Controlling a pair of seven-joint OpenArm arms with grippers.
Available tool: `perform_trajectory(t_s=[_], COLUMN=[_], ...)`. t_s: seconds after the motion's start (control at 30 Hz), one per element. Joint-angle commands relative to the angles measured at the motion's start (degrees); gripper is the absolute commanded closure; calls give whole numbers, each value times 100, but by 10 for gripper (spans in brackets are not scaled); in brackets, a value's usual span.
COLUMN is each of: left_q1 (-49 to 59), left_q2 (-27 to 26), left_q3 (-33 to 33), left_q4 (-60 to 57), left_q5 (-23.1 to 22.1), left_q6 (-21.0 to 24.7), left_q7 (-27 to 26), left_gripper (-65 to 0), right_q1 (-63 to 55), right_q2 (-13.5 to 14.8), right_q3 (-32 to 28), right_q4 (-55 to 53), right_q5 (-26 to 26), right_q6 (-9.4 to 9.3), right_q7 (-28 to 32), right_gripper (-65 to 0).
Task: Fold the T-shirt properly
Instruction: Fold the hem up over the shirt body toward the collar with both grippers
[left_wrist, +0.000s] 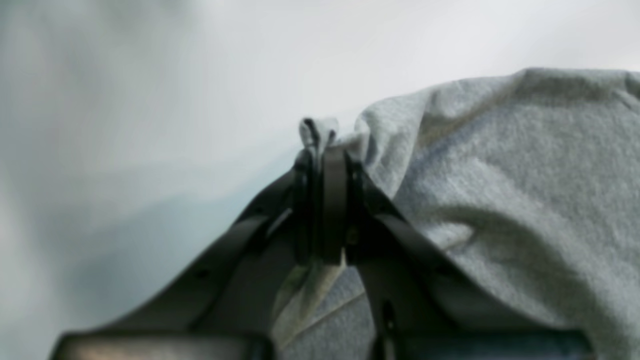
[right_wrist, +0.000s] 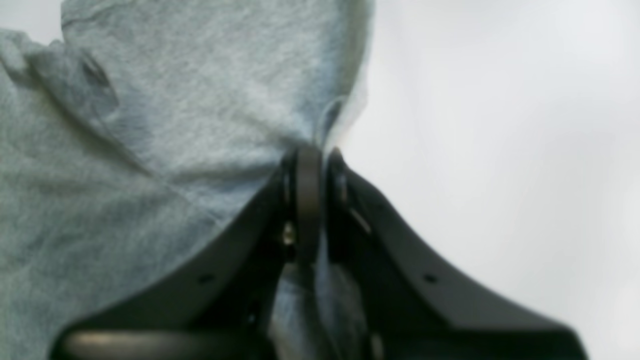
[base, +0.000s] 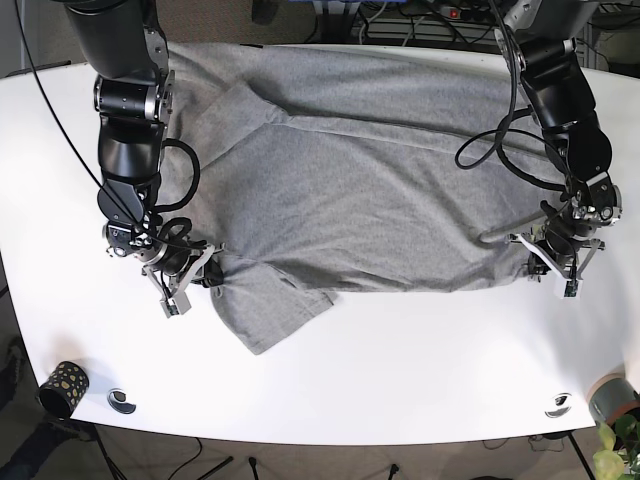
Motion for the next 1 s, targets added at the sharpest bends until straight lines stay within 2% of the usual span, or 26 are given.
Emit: perform_trajectory(t_s=[0.0, 0.1, 0.33, 0.77, 0.97], left_q1=[-171, -179, -153, 67, 462], left_q2=[-70, -70, -96, -105, -175], left_q3=[-21, -21, -21, -21, -21], left_q4=[140, 289, 632, 711, 1212], left_q5=[-97, -150, -712, -730, -730], left_q6=[-31, -31, -31, -40, -40], left_q7=[-141, -150, -141, -141, -132], left_gripper=[0, 0, 0, 0, 0], right_q1=[205, 161, 2, -938, -1501], right_q2=[156, 156, 183, 279, 244], right_q3=[15, 15, 15, 33, 411], right_q4=[264, 642, 1547, 3745, 4721], right_q5=[111, 85, 85, 129, 138], right_q6=[36, 36, 36, 36, 36], right_q7=[78, -1, -617, -1786, -2278], right_gripper=[0, 0, 0, 0, 0])
